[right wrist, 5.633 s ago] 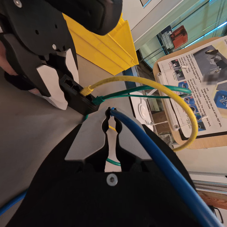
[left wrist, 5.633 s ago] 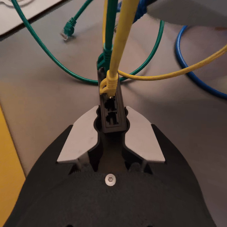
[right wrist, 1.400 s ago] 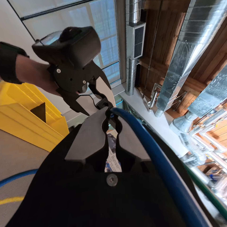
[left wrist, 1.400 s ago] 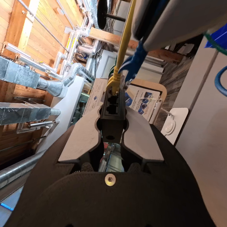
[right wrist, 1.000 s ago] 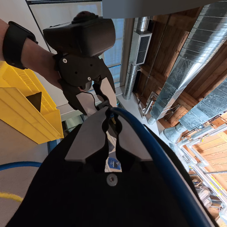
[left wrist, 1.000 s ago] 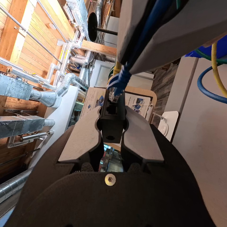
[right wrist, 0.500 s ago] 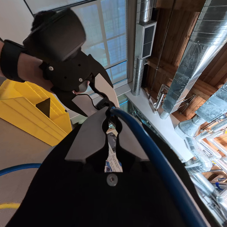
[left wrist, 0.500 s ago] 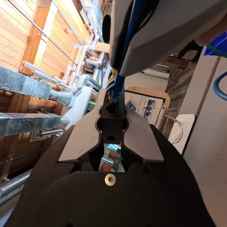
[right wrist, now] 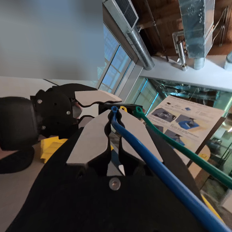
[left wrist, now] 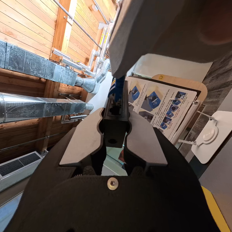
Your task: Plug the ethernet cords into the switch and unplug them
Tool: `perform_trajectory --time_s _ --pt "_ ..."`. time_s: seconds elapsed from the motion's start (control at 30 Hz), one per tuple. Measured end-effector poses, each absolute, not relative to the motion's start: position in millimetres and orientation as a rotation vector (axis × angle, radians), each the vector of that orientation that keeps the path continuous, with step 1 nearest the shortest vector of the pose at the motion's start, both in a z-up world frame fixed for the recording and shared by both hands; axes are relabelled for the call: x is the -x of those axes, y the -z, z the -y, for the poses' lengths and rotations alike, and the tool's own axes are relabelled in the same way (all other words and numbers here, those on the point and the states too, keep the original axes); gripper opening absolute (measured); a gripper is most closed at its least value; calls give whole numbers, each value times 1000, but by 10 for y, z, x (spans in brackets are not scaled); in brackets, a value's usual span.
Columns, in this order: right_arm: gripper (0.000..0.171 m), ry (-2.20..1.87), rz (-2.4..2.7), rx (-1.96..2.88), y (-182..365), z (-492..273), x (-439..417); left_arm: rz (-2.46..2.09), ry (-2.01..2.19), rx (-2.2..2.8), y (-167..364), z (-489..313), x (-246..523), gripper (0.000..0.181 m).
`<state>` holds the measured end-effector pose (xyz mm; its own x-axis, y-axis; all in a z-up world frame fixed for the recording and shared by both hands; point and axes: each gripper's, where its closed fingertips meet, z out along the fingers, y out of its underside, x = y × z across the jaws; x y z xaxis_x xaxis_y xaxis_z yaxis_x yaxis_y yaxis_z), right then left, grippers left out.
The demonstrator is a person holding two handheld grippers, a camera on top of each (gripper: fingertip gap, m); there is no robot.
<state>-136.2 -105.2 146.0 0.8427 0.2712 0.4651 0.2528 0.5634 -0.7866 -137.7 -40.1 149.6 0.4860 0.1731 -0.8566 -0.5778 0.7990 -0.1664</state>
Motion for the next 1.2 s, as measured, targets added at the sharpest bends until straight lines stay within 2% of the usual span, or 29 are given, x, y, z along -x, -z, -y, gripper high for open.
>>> perform_trajectory --time_s 0.2,0.63,0.93,1.2 --pt "7 -112 509 926 -1509 1152 1371 -960 -476 442 -1534 508 1381 28" --pt "7 43 740 923 -1578 1246 1389 -1012 -394 451 -1561 677 1370 27" --pt "7 -257 818 1009 -1648 1350 1231 -1059 -353 396 -1581 934 1257 28" --pt "7 88 819 784 -1768 1557 1374 -941 -353 432 -1768 1024 1371 30"
